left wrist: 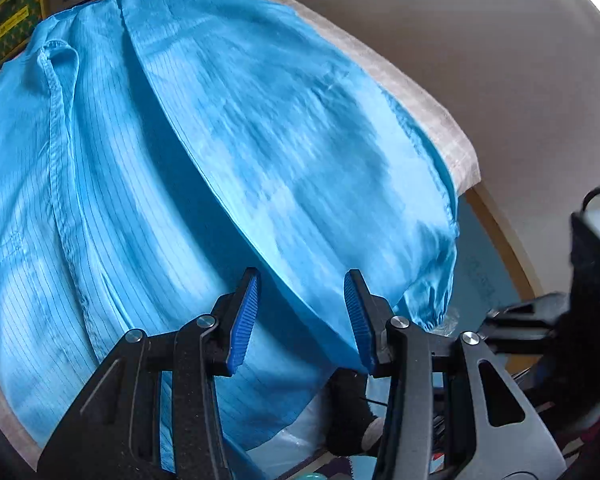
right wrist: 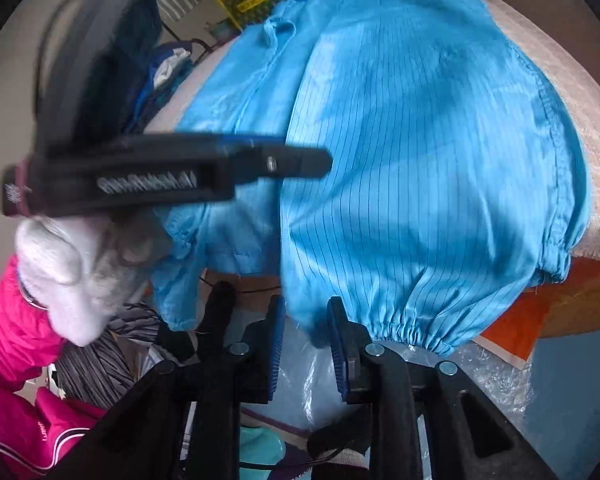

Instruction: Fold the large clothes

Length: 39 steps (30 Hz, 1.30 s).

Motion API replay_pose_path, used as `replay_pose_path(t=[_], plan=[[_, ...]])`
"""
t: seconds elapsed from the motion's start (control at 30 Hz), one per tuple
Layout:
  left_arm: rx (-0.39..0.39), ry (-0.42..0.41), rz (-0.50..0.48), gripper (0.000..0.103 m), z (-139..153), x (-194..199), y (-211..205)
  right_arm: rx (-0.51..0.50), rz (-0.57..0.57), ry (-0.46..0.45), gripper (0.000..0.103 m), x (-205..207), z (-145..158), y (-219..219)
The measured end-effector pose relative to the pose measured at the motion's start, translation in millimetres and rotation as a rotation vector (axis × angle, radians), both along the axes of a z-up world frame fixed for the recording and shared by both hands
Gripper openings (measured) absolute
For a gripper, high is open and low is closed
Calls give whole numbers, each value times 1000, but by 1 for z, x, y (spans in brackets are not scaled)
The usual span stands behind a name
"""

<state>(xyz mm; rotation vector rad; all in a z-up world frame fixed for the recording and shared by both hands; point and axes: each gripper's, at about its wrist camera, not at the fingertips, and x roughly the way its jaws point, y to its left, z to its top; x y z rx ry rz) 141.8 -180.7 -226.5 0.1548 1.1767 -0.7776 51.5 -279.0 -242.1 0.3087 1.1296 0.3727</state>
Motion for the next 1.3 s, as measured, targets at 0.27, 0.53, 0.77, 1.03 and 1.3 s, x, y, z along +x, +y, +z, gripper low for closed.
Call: replay_pose_path(t=[0.27, 0.53, 0.77, 1.03, 1.3], plan=[[-23, -41, 4, 44, 1, -11, 18, 34, -386, -53, 37, 11, 11, -108], [-37, -38, 23, 44, 2, -10, 20, 48, -385, -26, 38, 45, -3, -133], [-40, -39, 37, 44, 2, -10, 16, 52, -333, -52, 0, 54, -3, -121], [-43, -34, 21, 44, 1, -10, 1, 32, -375, -101, 0, 52, 13, -141], [-39, -44, -9, 44, 2, -13, -7, 140, -362, -62, 37, 57, 2, -142]])
